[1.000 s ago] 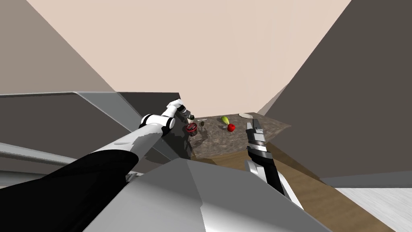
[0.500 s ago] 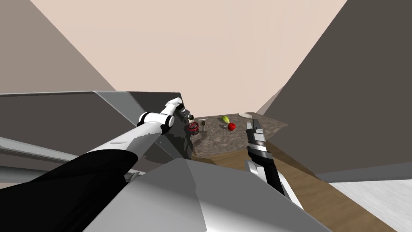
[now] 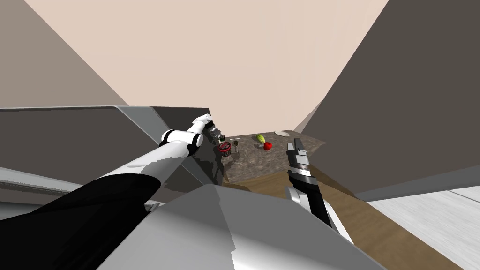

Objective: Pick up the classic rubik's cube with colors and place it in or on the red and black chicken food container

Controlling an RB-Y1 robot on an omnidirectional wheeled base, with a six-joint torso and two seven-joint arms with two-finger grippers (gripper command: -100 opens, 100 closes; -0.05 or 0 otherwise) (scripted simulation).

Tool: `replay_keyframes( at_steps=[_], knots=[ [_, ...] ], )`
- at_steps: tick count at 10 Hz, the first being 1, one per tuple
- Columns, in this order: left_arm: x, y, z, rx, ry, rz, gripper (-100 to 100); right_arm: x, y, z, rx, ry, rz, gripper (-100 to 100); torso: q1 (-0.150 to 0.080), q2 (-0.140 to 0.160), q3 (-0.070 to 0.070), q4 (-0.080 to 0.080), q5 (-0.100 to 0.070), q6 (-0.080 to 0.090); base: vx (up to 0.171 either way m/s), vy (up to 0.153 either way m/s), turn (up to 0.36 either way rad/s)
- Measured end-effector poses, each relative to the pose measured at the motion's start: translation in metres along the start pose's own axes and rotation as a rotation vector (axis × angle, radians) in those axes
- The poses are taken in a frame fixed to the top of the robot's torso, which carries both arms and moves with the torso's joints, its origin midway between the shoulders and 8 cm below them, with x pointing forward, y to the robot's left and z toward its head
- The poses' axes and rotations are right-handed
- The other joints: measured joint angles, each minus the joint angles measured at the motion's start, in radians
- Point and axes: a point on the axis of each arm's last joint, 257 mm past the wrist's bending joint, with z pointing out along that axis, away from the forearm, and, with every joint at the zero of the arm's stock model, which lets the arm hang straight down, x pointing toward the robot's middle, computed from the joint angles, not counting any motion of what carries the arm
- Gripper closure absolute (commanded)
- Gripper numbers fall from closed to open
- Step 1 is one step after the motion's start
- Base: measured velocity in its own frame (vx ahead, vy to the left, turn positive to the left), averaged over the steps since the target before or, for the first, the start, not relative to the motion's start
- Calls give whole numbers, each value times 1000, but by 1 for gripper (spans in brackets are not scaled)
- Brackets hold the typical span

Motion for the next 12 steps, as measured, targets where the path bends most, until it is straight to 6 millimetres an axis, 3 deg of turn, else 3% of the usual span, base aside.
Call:
replay_keyframes(
  at_steps=[3,4,8,9,10,12],
  knots=[
    [1,16,1,-54,10,-14,100,0,0,0,0,0,0,0,-1,0,0,0,0,0,-29,2,-69],
    [1,18,2,-61,11,-16,-100,0,0,0,0,0,0,0,0,-1,0,0,0,-1,0,0,0],
    [1,18,2,-61,11,-16,-100,0,0,0,0,0,0,0,0,-2,-1,0,0,-1,0,0,0],
    [1,18,2,-61,11,-16,0,0,0,0,0,0,0,0,0,-2,-1,0,0,-1,0,0,0],
    [1,18,2,-61,11,-16,-100,0,0,0,0,0,0,0,0,-2,-1,0,0,-1,-20,171,-291],
    [-13,17,-5,-51,-21,-82,-100,0,0,0,0,0,0,0,15,-1,0,0,3,0,-36,216,-436]
  ],
)
